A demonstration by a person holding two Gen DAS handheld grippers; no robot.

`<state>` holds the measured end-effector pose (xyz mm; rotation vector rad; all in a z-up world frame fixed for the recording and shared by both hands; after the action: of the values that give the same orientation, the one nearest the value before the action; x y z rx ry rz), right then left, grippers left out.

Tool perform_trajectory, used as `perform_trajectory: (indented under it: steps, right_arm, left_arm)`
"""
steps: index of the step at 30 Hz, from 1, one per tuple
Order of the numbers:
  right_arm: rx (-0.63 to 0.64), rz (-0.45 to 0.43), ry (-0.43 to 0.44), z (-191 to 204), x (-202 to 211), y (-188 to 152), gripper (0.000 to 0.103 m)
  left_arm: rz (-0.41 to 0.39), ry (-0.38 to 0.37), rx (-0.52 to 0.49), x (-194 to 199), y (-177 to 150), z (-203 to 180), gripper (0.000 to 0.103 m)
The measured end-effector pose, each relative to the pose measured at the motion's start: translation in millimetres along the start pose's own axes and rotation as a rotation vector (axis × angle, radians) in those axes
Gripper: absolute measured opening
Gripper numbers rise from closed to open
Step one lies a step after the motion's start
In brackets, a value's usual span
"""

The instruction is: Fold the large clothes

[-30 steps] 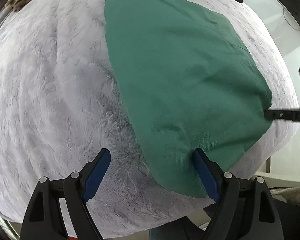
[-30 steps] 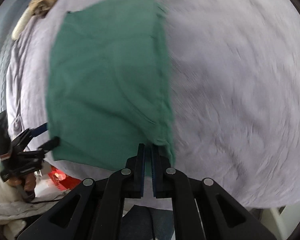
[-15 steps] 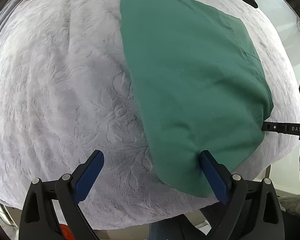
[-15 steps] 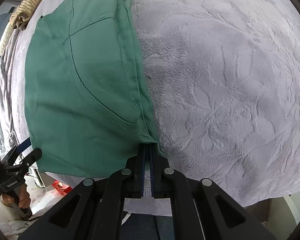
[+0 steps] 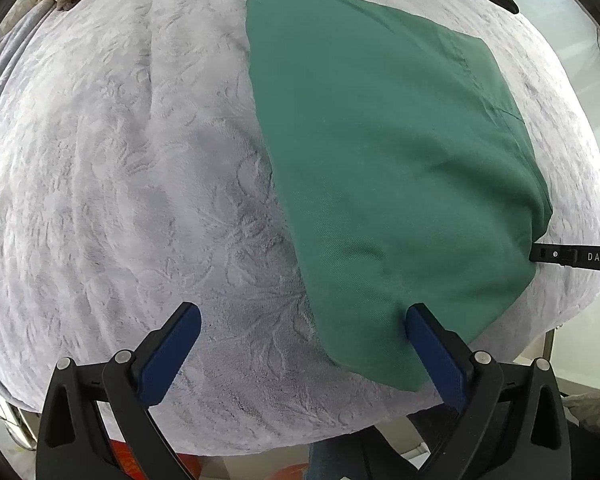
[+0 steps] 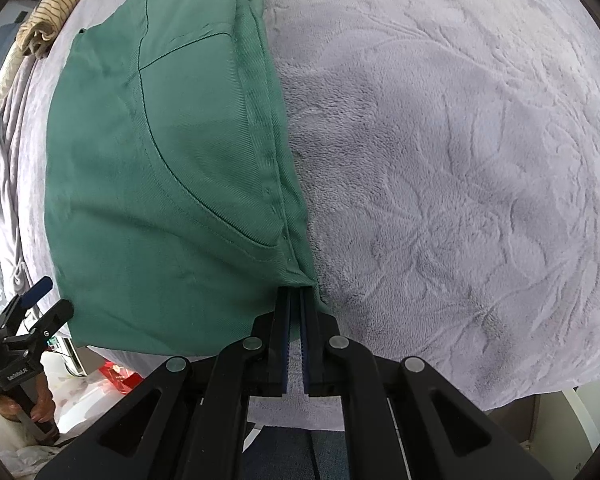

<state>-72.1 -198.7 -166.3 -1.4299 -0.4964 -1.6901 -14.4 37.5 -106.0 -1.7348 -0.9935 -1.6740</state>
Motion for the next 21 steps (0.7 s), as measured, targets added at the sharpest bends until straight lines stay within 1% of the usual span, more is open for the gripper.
perform_trajectory:
  steps: [2, 3, 5, 6, 7, 8, 10, 13, 14, 15, 16, 17, 19, 20, 21]
  right_arm:
    - [0.008, -0.001, -0.006, 0.4, 2.1, -0.3, 0.004]
    - [0.011, -0.002, -0.01, -10.7, 4.8, 6.2, 0.004]
    - [0.012, -0.006, -0.023, -14.5, 6.2, 4.1, 0.004]
    - [0.008, -0.01, -0.037, -16.6, 7.6, 3.5, 0.007]
    - [-0.005, -0.014, -0.069, -21.2, 10.0, 3.0, 0.008]
    - [-0.024, -0.021, -0.06, -24.4, 13.2, 2.2, 0.01]
    - [-0.054, -0.061, -0.016, -29.9, 27.0, 2.6, 0.01]
    - [-0.064, -0.158, 0.067, -28.8, 55.0, 5.5, 0.011]
    - [-0.069, -0.184, 0.09, -27.6, 61.9, 7.8, 0.02]
    - [-0.077, -0.208, 0.113, -26.3, 67.6, 11.3, 0.039]
    - [-0.088, -0.228, 0.145, -24.3, 71.7, 16.4, 0.049]
    - [-0.093, -0.236, 0.169, -23.9, 73.0, 21.6, 0.054]
    - [-0.096, -0.217, 0.189, -17.0, 67.3, 35.6, 0.054]
    - [-0.092, -0.201, 0.183, -13.5, 60.7, 41.3, 0.05]
    - [-0.086, -0.185, 0.171, -9.7, 54.3, 44.5, 0.04]
  left_arm:
    - [-0.01, 0.002, 0.007, 4.3, 0.6, 4.1, 0.103]
    - [-0.019, -0.006, 0.018, 6.6, 0.7, 5.8, 0.103]
    - [-0.016, -0.032, 0.047, 7.9, 2.2, 12.1, 0.103]
    - [-0.006, -0.036, 0.058, 8.5, 1.2, 14.8, 0.103]
    - [0.003, -0.02, 0.066, 8.3, 1.9, 16.7, 0.103]
    - [0.006, -0.005, 0.066, 8.5, 2.3, 17.3, 0.103]
    - [0.0, 0.023, 0.065, 12.1, 4.7, 19.3, 0.103]
    - [-0.015, 0.041, 0.076, 18.3, 10.3, 22.9, 0.103]
    - [-0.016, 0.046, 0.081, 19.1, 11.8, 24.9, 0.103]
    - [-0.016, 0.054, 0.093, 20.9, 14.5, 26.7, 0.103]
    - [-0.017, 0.055, 0.101, 21.9, 17.1, 27.9, 0.103]
    - [-0.016, 0.051, 0.109, 22.7, 20.1, 29.0, 0.103]
    - [-0.01, 0.05, 0.118, 25.1, 27.1, 30.3, 0.103]
    - [-0.011, 0.052, 0.119, 26.5, 30.3, 30.6, 0.103]
    - [-0.012, 0.057, 0.12, 24.2, 28.4, 22.7, 0.103]
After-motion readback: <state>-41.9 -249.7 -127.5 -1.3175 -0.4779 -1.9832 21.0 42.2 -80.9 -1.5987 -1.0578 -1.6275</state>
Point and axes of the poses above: each gripper's, at about its wrist camera, not at the fingertips, and x roughly against the way its jaws point, z to its left, y to its top, the point moved 1 cm from there along -x, roughly the way its jaws point, and after that the axes turned 4 degrees about -x, right-handed, at the moved point
